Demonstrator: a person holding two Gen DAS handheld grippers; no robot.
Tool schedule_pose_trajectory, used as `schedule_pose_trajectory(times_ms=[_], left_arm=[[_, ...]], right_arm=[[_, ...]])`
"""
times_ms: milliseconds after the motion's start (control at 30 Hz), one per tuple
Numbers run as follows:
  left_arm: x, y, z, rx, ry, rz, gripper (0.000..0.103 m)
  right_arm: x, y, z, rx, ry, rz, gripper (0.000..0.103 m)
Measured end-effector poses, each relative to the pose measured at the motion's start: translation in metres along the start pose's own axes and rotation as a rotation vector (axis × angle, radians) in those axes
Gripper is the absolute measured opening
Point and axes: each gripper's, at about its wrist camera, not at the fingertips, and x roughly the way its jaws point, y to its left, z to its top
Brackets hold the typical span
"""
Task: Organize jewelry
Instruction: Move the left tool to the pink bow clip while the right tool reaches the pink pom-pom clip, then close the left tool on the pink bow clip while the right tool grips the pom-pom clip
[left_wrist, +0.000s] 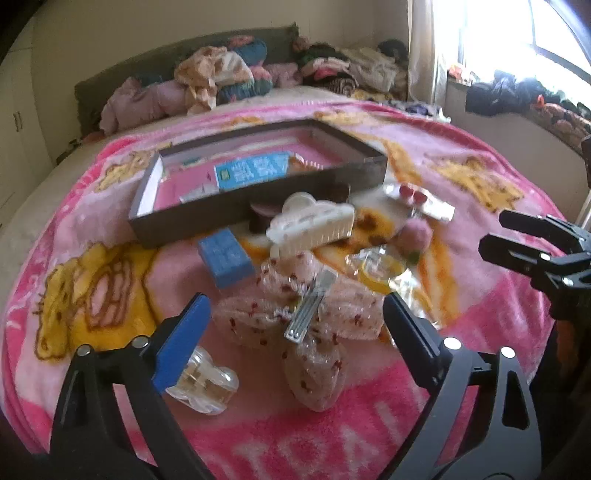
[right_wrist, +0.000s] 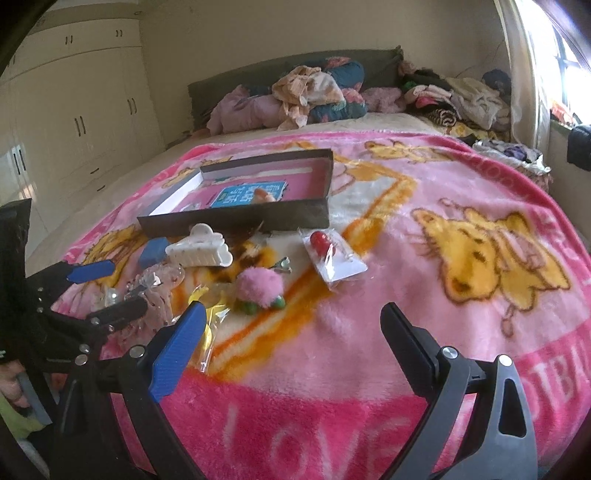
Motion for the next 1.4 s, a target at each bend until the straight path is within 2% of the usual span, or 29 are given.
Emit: schedule_pose_trajectory(times_ms=[200, 267, 400, 500, 567, 667, 767, 800, 900, 1400], left_arm=[[0.016, -0.002, -0.005, 0.008, 0.051, 0.001, 0.08], [0.02, -0.003, -0.007, 0.011, 0.064, -0.002, 0.074], [0.026, -0.006, -0.006, 0.018, 0.071, -0.003, 0.067], [0.029, -0.006, -0.004, 0.015, 0.076, -0.01, 0.055], [0.03, -0.007, -0.004, 0.021, 0.078, -0.016, 0.043], [0.029, -0.007, -0.004, 0.019, 0.077, -0.024, 0.031], [0.027, -0.007, -0.003, 0.016, 0.074, -0.032, 0.024], [0.026, -0.007, -0.003, 0.015, 0.073, -0.034, 0.023], [0.023, -0.008, -0.003, 0.012, 0.066, -0.041, 0.021], [0.001, -0.007, 0.014, -0.017, -0.004, -0.079, 0.019]], right_arm=[[0.021, 0.0, 0.007, 0.017, 0.039, 0.049, 0.085], [0.028, 0.0, 0.009, 0.028, 0.051, 0.065, 0.082], [0.043, -0.002, 0.014, 0.042, 0.081, 0.079, 0.072], [0.056, -0.002, 0.014, 0.047, 0.115, 0.094, 0.064], [0.061, -0.001, 0.014, 0.042, 0.122, 0.098, 0.061], [0.066, 0.0, 0.016, 0.034, 0.122, 0.11, 0.053], [0.071, 0.001, 0.018, 0.035, 0.129, 0.132, 0.036], [0.071, 0.002, 0.018, 0.031, 0.13, 0.139, 0.032], [0.069, 0.003, 0.017, 0.018, 0.12, 0.142, 0.03], [0.018, 0.001, 0.023, 0.02, 0.019, 0.13, 0.029]])
